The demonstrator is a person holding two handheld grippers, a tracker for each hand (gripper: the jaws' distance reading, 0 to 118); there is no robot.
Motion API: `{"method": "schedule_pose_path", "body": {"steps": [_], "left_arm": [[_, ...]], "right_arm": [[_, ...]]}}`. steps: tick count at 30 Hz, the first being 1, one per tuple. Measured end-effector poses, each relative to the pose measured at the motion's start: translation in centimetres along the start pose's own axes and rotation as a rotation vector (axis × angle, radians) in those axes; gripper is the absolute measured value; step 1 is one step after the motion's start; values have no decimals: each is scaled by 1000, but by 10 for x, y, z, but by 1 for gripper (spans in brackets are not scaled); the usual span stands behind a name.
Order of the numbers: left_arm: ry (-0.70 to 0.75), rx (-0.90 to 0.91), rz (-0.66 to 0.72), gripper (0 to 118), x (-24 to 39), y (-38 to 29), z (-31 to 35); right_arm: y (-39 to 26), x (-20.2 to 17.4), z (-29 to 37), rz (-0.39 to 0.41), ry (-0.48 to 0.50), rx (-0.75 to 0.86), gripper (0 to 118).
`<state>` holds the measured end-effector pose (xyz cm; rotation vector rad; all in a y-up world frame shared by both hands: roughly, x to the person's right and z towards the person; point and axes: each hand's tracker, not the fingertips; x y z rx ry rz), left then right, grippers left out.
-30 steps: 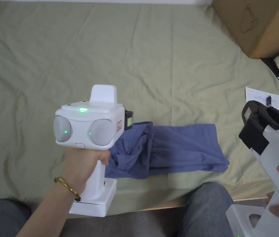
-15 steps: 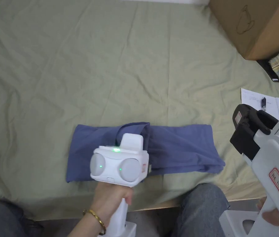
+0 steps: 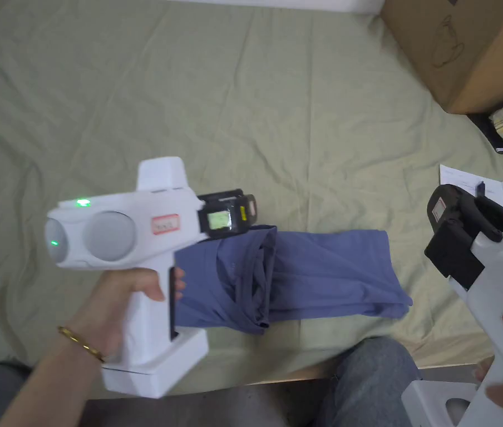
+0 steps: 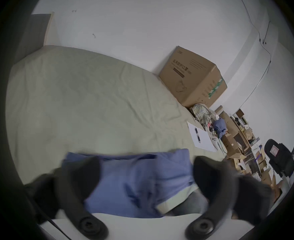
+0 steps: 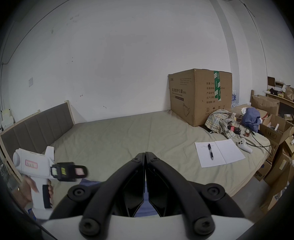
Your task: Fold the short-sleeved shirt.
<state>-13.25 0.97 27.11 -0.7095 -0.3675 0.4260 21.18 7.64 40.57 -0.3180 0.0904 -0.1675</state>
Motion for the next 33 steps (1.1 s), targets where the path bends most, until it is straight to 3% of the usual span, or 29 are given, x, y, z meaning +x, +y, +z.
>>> {"method": "schedule_pose_path", "body": {"steps": [1,2,8,12,15,19,21,22,23,26,33], "left_arm": [[8,-12,4,118,-16,4,3],[15,-4,19,118,-35,5,8],[-40,-148,405,118,-150,-13,5],[-95,-196,413,118,-170,-39,2],[-161,-273,498,116,-192,-57,-17],[-156,-274,483,94,-178,-67,-34],[-101,-259,421,48,-167,-64,-40],[-79,-256,404,31,-162,-63,-44],[-2,-291,385,23,-159,-63,-52],[41,-314,420,20,-152,-58,-61],[56,-292,383,14,-130,-20,-7]], "right_arm": [[1,-3,-1,-3,2,0,0],[2,-1,-3,-5,6,-3,0],[4,-4,-12,14,27,-31,0],[6,-14,-20,43,37,-46,0],[7,-20,-25,46,39,-51,0],[8,-26,-31,60,60,-62,0],[8,-29,-31,90,43,-68,0],[8,-30,-32,98,43,-74,0],[8,-30,-33,99,49,-79,0],[7,-34,-35,98,58,-86,0],[12,-38,-32,93,70,-71,0]]}}
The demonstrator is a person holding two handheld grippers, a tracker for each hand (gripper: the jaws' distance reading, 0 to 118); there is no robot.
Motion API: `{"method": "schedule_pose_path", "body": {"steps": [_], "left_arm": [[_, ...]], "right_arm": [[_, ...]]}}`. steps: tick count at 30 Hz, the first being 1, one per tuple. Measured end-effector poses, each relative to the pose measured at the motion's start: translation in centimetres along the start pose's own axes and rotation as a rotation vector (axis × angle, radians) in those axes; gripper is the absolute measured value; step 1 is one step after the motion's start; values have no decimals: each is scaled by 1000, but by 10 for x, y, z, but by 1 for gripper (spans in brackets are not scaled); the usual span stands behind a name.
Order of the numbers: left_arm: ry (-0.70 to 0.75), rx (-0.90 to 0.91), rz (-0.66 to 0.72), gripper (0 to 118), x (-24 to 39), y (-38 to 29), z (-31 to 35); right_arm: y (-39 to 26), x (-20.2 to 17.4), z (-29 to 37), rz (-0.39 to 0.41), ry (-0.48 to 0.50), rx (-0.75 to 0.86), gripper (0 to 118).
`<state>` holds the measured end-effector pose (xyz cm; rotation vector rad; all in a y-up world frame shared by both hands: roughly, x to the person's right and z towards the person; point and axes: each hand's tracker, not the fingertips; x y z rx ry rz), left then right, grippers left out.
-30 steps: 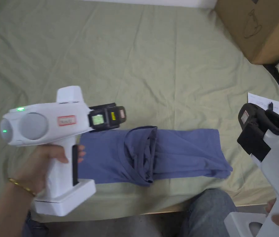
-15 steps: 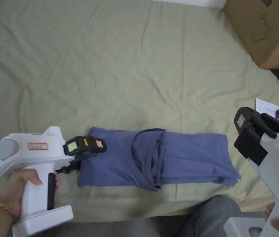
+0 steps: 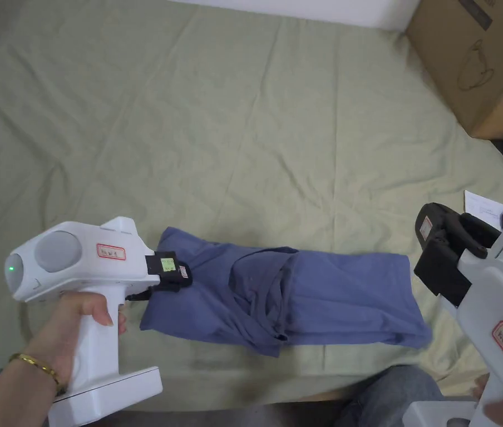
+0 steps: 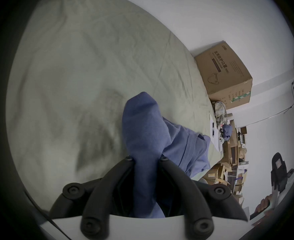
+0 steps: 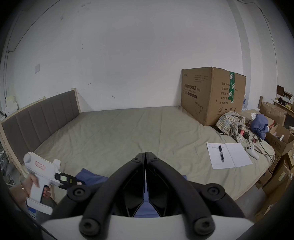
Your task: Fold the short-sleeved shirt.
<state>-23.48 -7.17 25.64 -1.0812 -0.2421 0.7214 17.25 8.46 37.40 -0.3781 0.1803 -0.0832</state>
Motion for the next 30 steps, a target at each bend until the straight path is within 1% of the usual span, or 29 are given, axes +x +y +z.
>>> {"method": "schedule_pose_path", "body": {"steps": [1,2,3,4,6,7,9,10,11,12,14,15,17,19,22,24,27,28,29,30], "left_arm": [[24,13,-1,14,-2,2,11],[80,35,-22,14,-7,4,24],[139,55,-43,14,-12,6,38],[204,74,-62,14,-17,7,51],[325,122,-18,13,-27,11,84],[364,163,20,14,-29,13,99],[456,252,36,14,-25,13,121],[483,277,13,14,-14,8,129],[513,302,-8,14,-4,4,132],[524,324,-8,14,5,1,133],[464,341,-13,14,23,-8,129],[414,347,-5,14,34,-13,125],[356,341,-7,14,55,-21,114],[342,334,-64,14,73,-21,94],[345,278,-220,14,114,-29,55],[339,228,-294,14,136,-34,26],[344,134,-352,14,157,-38,-24],[345,119,-352,18,162,-40,-39],[319,98,-375,26,166,-43,-57],[292,76,-410,40,168,-45,-72]], "right_arm": [[1,0,1,0,4,7,0],[2,0,2,-3,8,15,0],[1,0,3,-34,3,6,0],[2,0,3,-30,12,13,0],[2,0,4,-37,25,20,0],[3,0,5,15,21,36,0],[0,1,5,8,33,36,0],[-1,1,5,1,41,37,0],[-2,2,5,16,41,43,0],[-4,2,6,4,48,43,0],[-5,3,8,2,53,41,0],[-5,4,10,22,46,46,0],[-5,6,14,25,42,49,0],[-5,11,19,27,30,57,0],[-5,18,27,20,5,60,0],[-6,23,33,20,-12,61,0],[-7,30,41,15,-43,63,0],[-8,32,43,8,-53,63,0],[-9,35,45,1,-62,63,0],[-10,37,47,-6,-74,62,0]]}}
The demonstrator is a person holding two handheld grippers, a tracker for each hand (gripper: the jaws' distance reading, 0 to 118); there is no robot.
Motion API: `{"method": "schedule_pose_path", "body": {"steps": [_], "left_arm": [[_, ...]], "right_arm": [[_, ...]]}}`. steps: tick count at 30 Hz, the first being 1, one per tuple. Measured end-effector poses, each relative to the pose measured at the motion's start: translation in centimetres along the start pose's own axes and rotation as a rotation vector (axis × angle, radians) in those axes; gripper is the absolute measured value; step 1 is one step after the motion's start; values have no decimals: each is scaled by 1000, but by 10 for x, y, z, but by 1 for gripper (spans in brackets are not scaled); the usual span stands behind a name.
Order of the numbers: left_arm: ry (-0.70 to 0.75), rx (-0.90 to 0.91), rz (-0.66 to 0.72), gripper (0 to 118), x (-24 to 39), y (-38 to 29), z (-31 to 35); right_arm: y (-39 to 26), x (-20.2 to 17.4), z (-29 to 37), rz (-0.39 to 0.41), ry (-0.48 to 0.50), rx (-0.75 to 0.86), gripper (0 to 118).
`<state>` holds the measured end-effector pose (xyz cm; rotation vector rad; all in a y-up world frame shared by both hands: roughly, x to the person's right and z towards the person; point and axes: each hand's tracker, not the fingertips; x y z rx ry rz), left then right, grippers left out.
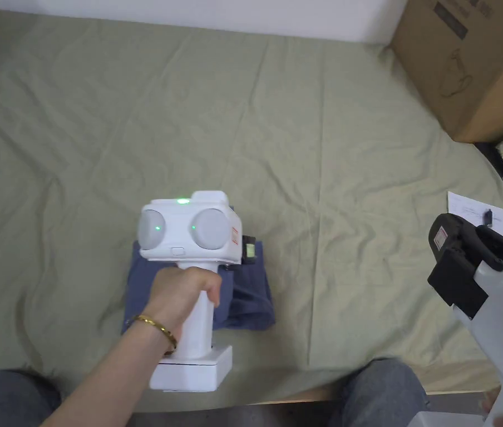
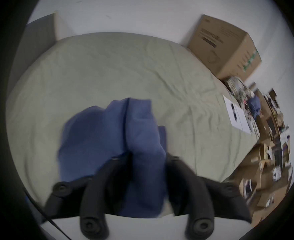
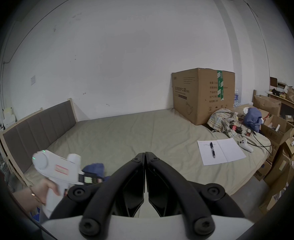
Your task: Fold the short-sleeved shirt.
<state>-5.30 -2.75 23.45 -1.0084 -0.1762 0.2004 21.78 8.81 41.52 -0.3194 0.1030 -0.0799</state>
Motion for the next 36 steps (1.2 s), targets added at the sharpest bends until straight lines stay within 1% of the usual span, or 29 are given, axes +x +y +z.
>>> {"method": "schedule_pose_path", "body": {"steps": [1,2,3,4,6,7,8,9,10,11,12,13,14,16,19,21,22,24,26,27,29,30,31,34,36], "left_arm": [[-38,-12,-12,62,6,-1,-12],[-87,-31,-16,75,11,-2,-24],[-115,-70,-27,82,16,-3,-33],[-134,-100,-27,84,15,-3,-37],[-123,-90,-28,84,19,-1,-38],[-123,-78,-32,82,20,1,-34],[-145,-24,-28,77,15,4,-24],[-176,31,-20,65,13,6,-15],[-181,84,-30,43,12,9,-7],[-145,132,-44,25,12,11,0],[-82,174,-68,11,14,10,8],[-15,205,-91,3,16,9,8],[40,230,-120,0,18,7,4],[47,178,-183,0,19,0,-14],[-1,29,-159,0,20,-14,-49],[61,-20,-168,0,23,-29,-75],[64,-23,-162,0,23,-35,-84],[53,33,-146,0,21,-35,-84],[54,-2,-150,0,22,-25,-79],[32,-7,-139,0,18,-19,-72],[-58,87,-46,0,10,-8,-41],[-82,173,-21,0,6,-4,-20],[-83,248,-29,0,2,-1,3],[-35,475,-43,0,-16,-1,73],[67,602,-49,0,-30,-8,110]], "right_arm": [[-1,3,2,-3,-13,-1,0],[-1,6,3,-4,-21,-5,0],[-1,9,4,-2,-29,-10,0],[-1,11,6,-1,-41,-13,0],[-2,16,7,2,-56,-19,0],[-2,18,6,-2,-63,-21,0],[-2,20,6,-6,-69,-25,0],[-2,22,4,-12,-73,-27,0],[-2,23,3,-16,-75,-28,0],[-2,24,1,-21,-75,-31,0],[-2,25,-2,-25,-74,-34,0],[-2,25,-5,-27,-74,-35,0],[-2,25,-7,-28,-73,-35,0],[-3,25,-13,-33,-67,-37,0],[-5,23,-20,-44,-60,-46,0],[-6,22,-24,-45,-60,-54,0],[-6,21,-25,-43,-60,-58,0],[-6,20,-28,-39,-55,-66,0],[-7,18,-31,-33,-48,-74,0],[-6,16,-33,-28,-42,-78,0],[-5,12,-35,-21,-30,-77,0],[-4,9,-36,-18,-22,-74,0],[-2,6,-38,-13,-11,-70,0],[5,-10,-45,17,26,-50,0],[10,-28,-54,45,69,-31,0]]}}
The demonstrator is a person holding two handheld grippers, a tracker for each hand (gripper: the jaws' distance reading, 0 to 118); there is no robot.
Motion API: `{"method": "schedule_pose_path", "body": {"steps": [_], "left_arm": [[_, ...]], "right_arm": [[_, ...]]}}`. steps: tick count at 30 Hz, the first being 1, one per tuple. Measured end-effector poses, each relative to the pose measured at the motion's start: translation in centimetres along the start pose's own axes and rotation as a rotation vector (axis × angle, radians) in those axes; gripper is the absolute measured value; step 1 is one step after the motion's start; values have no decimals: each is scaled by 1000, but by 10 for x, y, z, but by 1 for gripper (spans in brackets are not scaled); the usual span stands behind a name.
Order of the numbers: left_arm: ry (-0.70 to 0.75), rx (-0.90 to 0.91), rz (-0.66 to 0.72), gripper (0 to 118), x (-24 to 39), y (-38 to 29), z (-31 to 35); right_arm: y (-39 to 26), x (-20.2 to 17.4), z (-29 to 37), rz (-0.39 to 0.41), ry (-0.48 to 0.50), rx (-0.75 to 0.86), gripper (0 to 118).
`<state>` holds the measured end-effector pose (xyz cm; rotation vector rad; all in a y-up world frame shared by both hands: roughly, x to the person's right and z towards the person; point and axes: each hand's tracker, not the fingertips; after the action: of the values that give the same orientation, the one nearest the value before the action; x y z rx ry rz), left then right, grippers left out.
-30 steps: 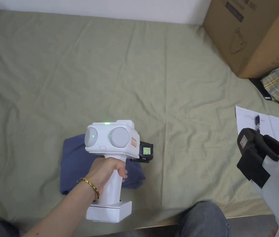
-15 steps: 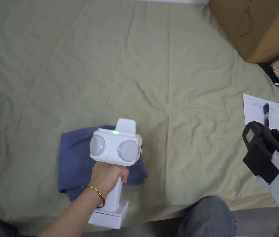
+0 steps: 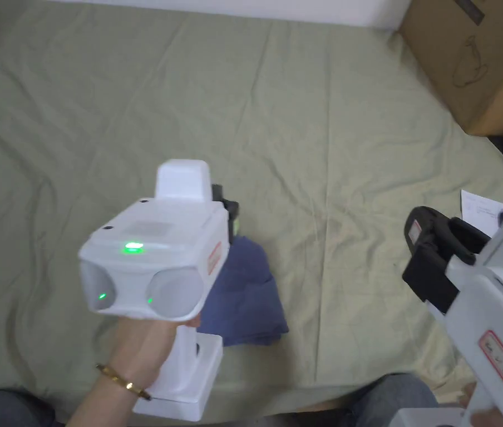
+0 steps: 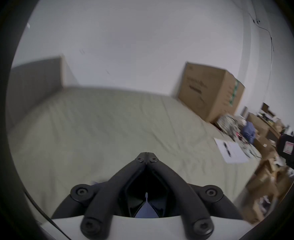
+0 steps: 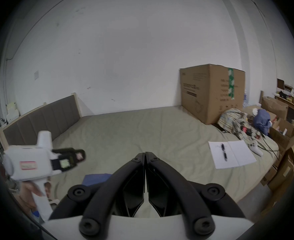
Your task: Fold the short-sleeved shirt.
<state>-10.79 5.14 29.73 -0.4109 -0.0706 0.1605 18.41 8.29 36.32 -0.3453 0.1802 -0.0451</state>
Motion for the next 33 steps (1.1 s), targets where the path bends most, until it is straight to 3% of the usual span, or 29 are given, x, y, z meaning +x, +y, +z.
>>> {"method": "schedule_pose_path", "body": {"steps": [6,11,15,17,21,23,24,25,27,33], "left_arm": [[265,105,-43,0,-56,-6,53],[319,42,3,0,-91,-25,67],[335,11,30,0,-107,-32,70],[333,0,38,0,-110,-33,69],[299,-8,59,2,-118,-32,65],[249,-10,100,23,-122,-28,62],[216,-11,121,44,-128,-25,59],[185,-17,142,77,-132,-22,55],[89,-74,187,115,-140,-14,41],[-204,-412,396,118,-172,-36,-33]], "right_arm": [[-13,-67,-70,64,105,1,0],[-79,-113,-148,56,161,-216,0],[-141,-135,-186,150,120,-419,0],[-165,-137,-197,120,105,-510,0],[-169,-143,-194,126,74,-474,0],[-175,-140,-197,164,75,-476,0],[-175,-140,-197,175,79,-472,0],[-175,-139,-197,170,80,-469,0],[-174,-137,-195,157,84,-470,0],[-173,-133,-195,121,91,-476,0]]}}
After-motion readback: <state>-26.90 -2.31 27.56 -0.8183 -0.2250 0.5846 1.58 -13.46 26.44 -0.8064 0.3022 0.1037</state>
